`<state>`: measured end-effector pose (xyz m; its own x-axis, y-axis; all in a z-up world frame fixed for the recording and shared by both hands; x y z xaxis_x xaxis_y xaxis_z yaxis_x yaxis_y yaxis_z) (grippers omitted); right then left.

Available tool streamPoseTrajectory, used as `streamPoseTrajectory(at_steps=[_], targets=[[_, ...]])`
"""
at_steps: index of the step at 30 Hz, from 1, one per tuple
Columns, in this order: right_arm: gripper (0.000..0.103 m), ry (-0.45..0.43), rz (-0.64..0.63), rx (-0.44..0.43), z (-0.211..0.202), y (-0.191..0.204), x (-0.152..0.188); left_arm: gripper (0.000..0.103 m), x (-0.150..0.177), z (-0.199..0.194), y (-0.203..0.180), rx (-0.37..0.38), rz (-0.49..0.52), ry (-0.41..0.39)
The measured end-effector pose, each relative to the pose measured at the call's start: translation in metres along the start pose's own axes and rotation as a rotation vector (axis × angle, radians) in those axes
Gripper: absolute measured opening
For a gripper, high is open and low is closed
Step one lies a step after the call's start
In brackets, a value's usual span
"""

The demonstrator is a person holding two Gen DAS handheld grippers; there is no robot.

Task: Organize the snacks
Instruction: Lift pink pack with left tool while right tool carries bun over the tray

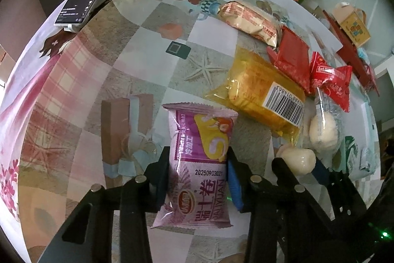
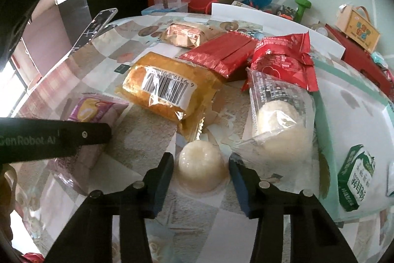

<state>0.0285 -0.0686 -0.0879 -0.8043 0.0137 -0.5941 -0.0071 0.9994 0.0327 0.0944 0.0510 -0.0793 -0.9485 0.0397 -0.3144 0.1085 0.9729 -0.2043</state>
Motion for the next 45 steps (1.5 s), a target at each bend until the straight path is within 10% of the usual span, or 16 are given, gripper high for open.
streamPoseTrajectory(at_steps=[45], targets=[[0.041, -0.243, 0.107, -0.076, -0.084, -0.033, -0.028, 0.040, -0.005, -0.079, -0.019, 0.089, 0.013, -0.238]])
Point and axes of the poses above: each gripper's, at about its wrist camera, not at the fingertips, and z roughly the way its jaws point, y to its left, x to its underside, the point moved 2 cm from there along z, roughly the way its jaws point, and after that the axes turned 4 degrees about z, right-handed, at the moved point
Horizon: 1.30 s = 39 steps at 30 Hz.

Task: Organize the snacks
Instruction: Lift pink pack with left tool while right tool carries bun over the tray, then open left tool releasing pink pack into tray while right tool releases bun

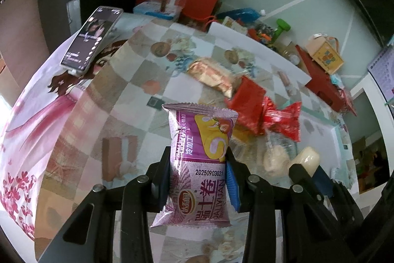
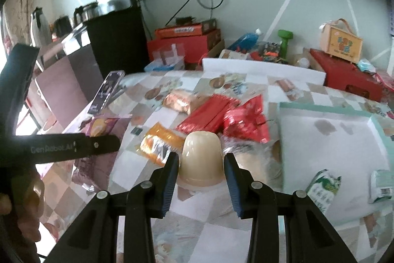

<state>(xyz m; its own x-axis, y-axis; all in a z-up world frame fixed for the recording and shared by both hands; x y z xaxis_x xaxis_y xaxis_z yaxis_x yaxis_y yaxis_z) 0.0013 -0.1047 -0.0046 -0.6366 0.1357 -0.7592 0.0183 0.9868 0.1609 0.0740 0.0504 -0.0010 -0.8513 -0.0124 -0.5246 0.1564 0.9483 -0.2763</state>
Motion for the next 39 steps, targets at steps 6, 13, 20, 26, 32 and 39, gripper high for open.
streamPoseTrajectory(at_steps=[6, 13, 20, 26, 32, 39], targets=[[0.041, -0.045, 0.058, 0.061, -0.014, -0.033, -0.017, 0.040, -0.011, 0.002, -0.038, 0.041, 0.071, -0.002], [0.041, -0.080, 0.177, 0.157, -0.028, -0.088, -0.037, 0.040, -0.025, 0.006, -0.095, 0.097, 0.176, 0.000], [0.041, -0.145, 0.287, 0.260, -0.047, -0.146, -0.058, 0.040, -0.043, 0.008, -0.156, 0.159, 0.283, -0.026], [0.041, -0.189, 0.374, 0.336, -0.059, -0.192, -0.065, 0.040, -0.049, 0.015, -0.200, 0.200, 0.363, -0.045], [0.041, -0.180, 0.426, 0.384, -0.053, -0.225, -0.062, 0.040, -0.048, 0.041, -0.235, 0.230, 0.412, -0.018], [0.041, -0.133, 0.470, 0.430, -0.035, -0.257, -0.052, 0.040, -0.042, 0.080, -0.254, 0.229, 0.443, 0.041]])
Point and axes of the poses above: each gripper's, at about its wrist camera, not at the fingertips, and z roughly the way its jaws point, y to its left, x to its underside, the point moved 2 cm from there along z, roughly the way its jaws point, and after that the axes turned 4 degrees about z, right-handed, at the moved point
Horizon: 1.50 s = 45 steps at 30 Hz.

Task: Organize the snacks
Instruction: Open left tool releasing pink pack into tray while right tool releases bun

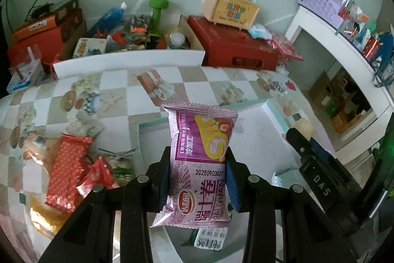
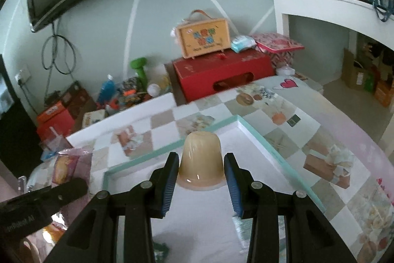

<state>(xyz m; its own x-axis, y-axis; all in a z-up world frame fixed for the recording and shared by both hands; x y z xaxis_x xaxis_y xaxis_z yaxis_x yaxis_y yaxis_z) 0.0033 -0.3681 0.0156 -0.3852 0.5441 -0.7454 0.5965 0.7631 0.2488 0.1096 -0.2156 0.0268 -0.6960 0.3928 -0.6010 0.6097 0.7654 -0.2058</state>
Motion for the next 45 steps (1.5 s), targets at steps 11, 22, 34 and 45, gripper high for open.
streamPoseTrajectory(at_steps=[11, 22, 34, 45], targets=[[0.041, 0.089, 0.029, 0.042, 0.036, -0.022, 0.015, 0.040, 0.009, 0.050, -0.010, 0.005, 0.023, 0.073], [0.041, 0.120, 0.037, 0.069, 0.043, -0.028, 0.021, 0.043, 0.014, 0.061, -0.010, -0.033, 0.034, 0.110], [0.041, 0.129, -0.003, 0.085, 0.038, -0.017, 0.020, 0.063, 0.009, 0.047, -0.006, -0.078, 0.028, 0.095], [0.103, 0.167, 0.005, 0.212, 0.048, -0.031, 0.023, 0.099, 0.008, 0.049, 0.013, -0.157, -0.036, 0.070]])
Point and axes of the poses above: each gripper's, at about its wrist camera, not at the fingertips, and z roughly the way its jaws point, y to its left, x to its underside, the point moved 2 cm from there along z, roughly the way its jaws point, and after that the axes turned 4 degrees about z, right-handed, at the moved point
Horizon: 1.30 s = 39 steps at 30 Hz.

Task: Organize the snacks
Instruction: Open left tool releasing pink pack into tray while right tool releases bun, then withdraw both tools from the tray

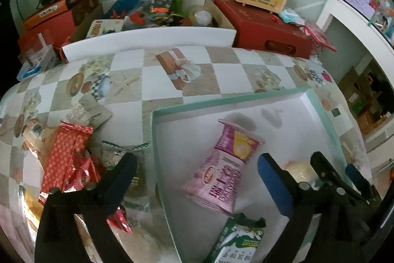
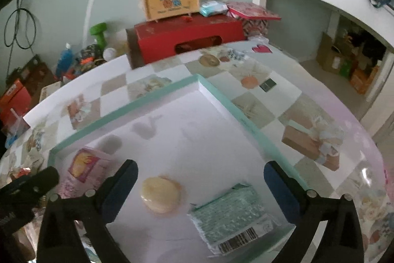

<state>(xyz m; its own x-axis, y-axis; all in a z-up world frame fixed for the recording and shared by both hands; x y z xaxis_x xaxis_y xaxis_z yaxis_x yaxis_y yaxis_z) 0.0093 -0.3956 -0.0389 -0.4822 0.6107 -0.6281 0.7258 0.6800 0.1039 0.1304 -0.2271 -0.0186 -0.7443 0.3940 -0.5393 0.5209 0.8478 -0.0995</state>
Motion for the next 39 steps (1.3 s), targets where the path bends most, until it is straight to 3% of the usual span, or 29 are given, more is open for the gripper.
streamPoseTrajectory(at_steps=[10, 24, 29, 39], targets=[[0.103, 0.019, -0.041, -0.006, 0.004, 0.006, 0.003, 0.099, 0.000, 0.001, -0.003, -0.022, 0.021, -0.017], [0.103, -0.085, -0.093, -0.043, -0.022, 0.017, 0.002, 0.099, -0.004, -0.027, 0.002, -0.095, 0.065, -0.117], [0.103, -0.043, -0.078, -0.081, -0.025, 0.014, 0.006, 0.099, -0.002, -0.034, 0.005, -0.077, 0.058, -0.105], [0.103, -0.049, -0.098, -0.130, -0.045, 0.020, 0.012, 0.099, 0.005, -0.057, 0.018, -0.030, 0.024, -0.075]])
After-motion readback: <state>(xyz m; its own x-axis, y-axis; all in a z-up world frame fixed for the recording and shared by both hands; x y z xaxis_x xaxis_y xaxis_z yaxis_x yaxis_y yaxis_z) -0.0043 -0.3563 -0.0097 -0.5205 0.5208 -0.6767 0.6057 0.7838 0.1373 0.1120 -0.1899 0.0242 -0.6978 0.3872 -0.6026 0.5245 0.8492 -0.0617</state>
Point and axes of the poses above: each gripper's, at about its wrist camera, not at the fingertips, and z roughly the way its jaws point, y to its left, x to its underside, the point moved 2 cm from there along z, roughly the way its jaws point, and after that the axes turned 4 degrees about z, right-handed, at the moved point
